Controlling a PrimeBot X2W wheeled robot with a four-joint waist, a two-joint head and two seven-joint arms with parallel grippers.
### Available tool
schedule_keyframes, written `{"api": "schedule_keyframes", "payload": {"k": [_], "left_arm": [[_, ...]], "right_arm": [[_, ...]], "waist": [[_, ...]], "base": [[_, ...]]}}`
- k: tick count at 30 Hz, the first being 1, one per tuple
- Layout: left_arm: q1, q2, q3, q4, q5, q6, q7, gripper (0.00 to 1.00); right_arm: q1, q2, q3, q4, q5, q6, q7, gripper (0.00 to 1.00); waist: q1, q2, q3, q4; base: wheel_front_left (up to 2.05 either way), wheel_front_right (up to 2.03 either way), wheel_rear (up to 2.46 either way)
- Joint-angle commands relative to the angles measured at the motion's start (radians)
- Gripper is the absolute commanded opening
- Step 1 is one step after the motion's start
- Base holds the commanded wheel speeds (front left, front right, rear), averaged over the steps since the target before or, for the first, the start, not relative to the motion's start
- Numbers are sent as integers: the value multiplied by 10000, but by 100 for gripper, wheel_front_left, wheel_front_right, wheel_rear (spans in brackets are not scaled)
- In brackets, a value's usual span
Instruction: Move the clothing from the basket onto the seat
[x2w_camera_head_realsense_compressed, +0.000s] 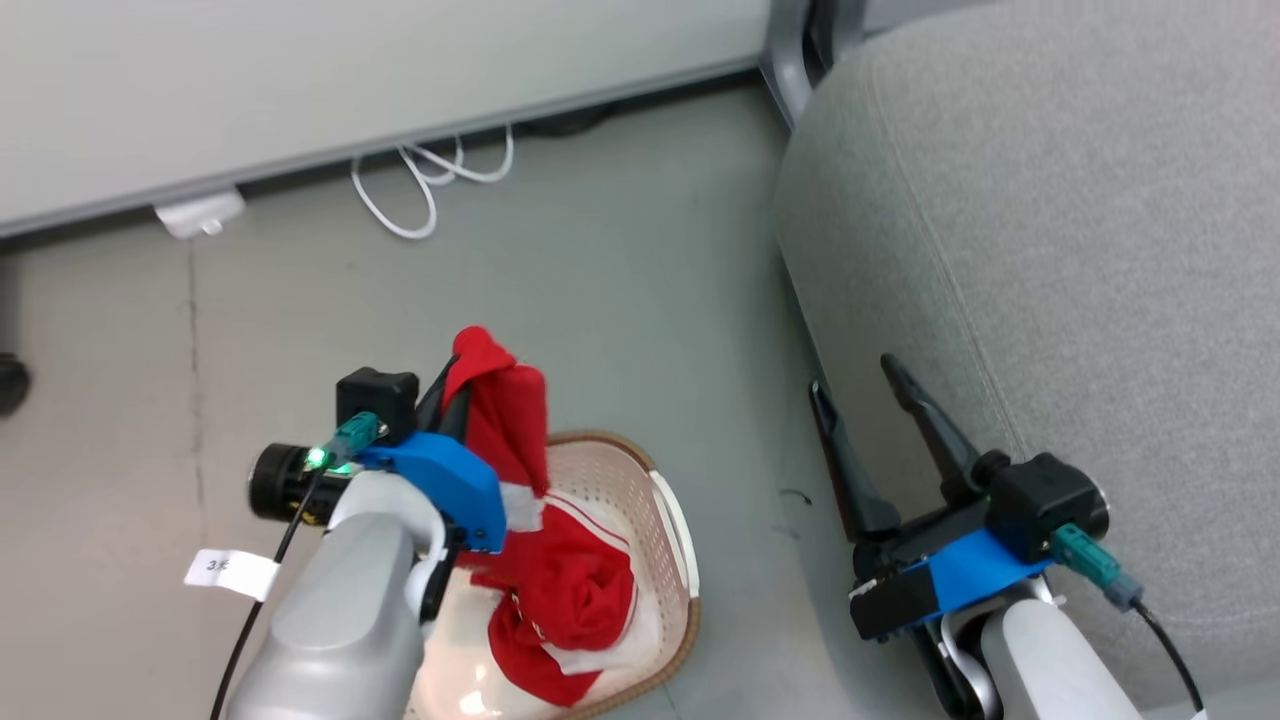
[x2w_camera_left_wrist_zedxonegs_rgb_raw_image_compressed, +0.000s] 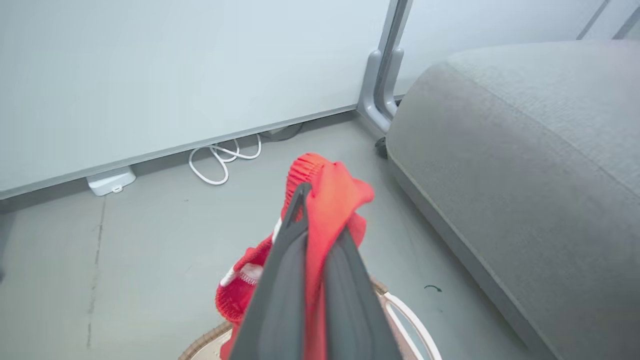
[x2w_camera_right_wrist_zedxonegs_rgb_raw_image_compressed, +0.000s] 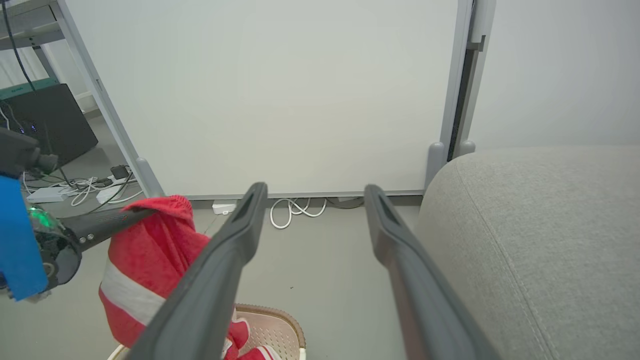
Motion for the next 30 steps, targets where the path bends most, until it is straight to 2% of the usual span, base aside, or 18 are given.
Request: {"api": "schedule_keyframes", "payload": {"k": [1,7,12,16,30], "left_arm": [[165,-26,-390,-393,-362,-67,17,0],[42,-10,-1846,-1831,-1565,-45,520,0],[-247,-17,-2655,-2697,-2242,-41,834,0],[-575,-14,-3197,-3204,-2676,124,994,0],[-1410,-13,-4427,-3778,-3628,662,931,0]], "right_arm": [[128,-28,63,90,58,5,-28,100],[365,-28,176,323,123,5,-27,100],[479,-28,282,458,141,5,-27,100],[513,-28,403,558,179,5,8,100],[243,-29,950,650,363,5,269,100]], "waist": [[3,-1,-542,262],[3,-1,-1112,446],[3,-1,-1424,550],[3,-1,-1557,587],[3,-1,-1797,545]], "base": [[0,0,0],[0,0,0],[0,0,0],[0,0,0],[0,0,0]]}}
